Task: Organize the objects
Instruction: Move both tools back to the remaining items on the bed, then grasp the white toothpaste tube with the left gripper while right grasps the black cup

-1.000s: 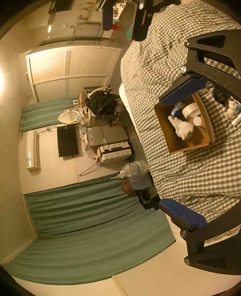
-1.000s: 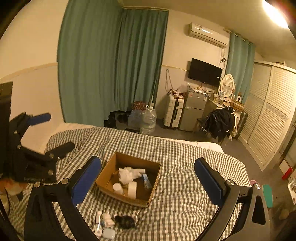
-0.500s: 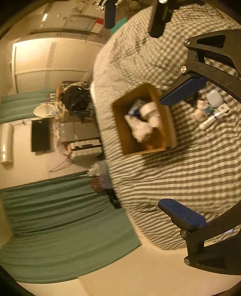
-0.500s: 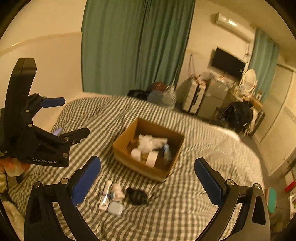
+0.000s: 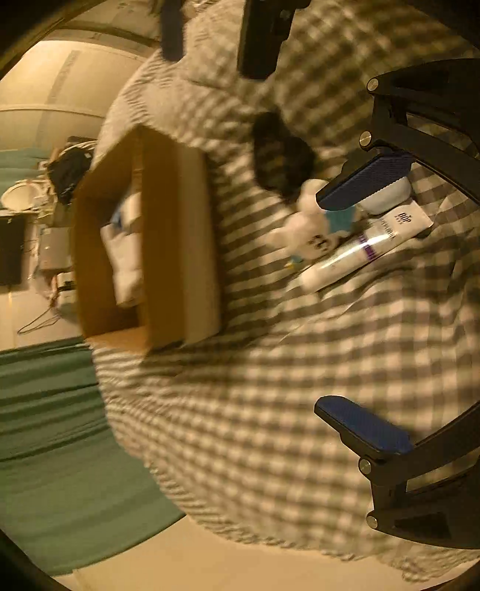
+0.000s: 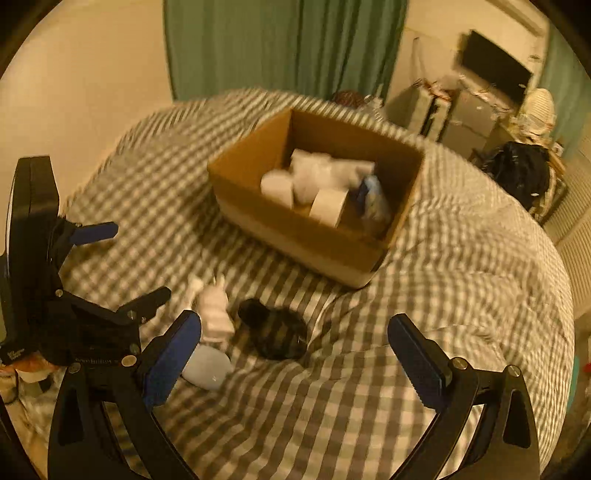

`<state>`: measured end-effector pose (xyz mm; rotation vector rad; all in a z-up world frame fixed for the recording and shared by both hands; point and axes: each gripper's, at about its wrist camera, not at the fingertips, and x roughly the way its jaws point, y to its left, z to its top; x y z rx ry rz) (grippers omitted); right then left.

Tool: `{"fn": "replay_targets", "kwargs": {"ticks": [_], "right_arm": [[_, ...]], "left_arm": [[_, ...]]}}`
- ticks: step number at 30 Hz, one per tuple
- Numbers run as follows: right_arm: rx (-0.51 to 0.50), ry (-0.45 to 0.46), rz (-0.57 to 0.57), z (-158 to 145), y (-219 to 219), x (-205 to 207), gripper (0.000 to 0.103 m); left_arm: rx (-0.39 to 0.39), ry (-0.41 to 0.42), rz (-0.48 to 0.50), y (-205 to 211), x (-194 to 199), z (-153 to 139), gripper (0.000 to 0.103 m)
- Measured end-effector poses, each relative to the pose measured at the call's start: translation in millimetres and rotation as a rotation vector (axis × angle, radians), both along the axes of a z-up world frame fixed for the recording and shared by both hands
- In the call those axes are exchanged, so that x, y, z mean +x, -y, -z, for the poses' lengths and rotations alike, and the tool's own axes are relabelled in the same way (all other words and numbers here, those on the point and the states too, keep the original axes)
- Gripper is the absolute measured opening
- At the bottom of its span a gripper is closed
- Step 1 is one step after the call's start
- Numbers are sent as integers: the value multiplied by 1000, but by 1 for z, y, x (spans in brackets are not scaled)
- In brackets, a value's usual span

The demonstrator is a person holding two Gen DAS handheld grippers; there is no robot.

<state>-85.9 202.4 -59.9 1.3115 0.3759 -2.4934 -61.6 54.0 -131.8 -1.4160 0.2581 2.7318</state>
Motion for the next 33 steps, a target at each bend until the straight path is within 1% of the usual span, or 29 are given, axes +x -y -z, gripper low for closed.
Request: {"fn": "replay_targets", "kwargs": {"ticks": [2, 3, 5, 6, 7, 8, 9, 11, 13, 15, 17, 19, 20, 23, 25, 27, 28, 30, 32, 33], "right_arm": [[33, 24, -47, 19, 5, -6, 101], [47, 31, -65, 27, 7, -8, 98], [85, 54, -106, 43, 13, -12, 91], [89, 75, -120, 49, 15, -16, 86], [83, 102, -133, 56, 15, -20, 77], [66, 133, -134, 62, 14, -24, 73], [50, 156, -131, 65, 13, -28, 67], [16, 186, -126, 67, 11, -33, 64], [0, 208, -115, 70, 8, -37, 53], [-7, 242, -111, 77, 7, -40, 47], [-13, 274, -109, 82, 8, -42, 47], [-10, 281, -105, 83, 9, -44, 47], [-7, 284, -104, 84, 10, -44, 47], [2, 296, -97, 88, 12, -47, 47], [12, 301, -95, 90, 14, -48, 49], [34, 307, -103, 92, 19, -48, 52], [66, 319, -103, 96, 21, -48, 52], [130, 351, -96, 109, 25, -49, 52], [139, 344, -98, 109, 27, -48, 51], [141, 338, -97, 108, 26, -48, 51]], "left_arm": [[-1, 27, 13, -3, 1, 13, 102], [0, 39, 22, -5, 2, 18, 101], [16, 60, 36, -6, 4, 23, 88], [29, 73, 51, -8, 4, 25, 86], [48, 91, 70, -10, 4, 27, 81], [64, 107, 83, -11, 4, 30, 75], [77, 123, 95, -13, 3, 32, 72], [92, 155, 115, -16, 2, 38, 58], [111, 169, 113, -16, 1, 42, 55], [141, 181, 108, -14, -1, 45, 54], [169, 204, 93, -9, -4, 49, 52], [178, 221, 89, -7, -5, 53, 52], [180, 229, 86, -6, -5, 55, 52], [152, 255, 84, -8, -7, 61, 52], [160, 261, 78, -8, -7, 61, 52], [169, 258, 69, -6, -5, 59, 46], [167, 251, 60, -5, -3, 57, 38], [184, 245, 49, -1, 0, 54, 33], [196, 234, 33, 3, 4, 50, 24], [212, 232, 27, 6, 6, 46, 22]]}}
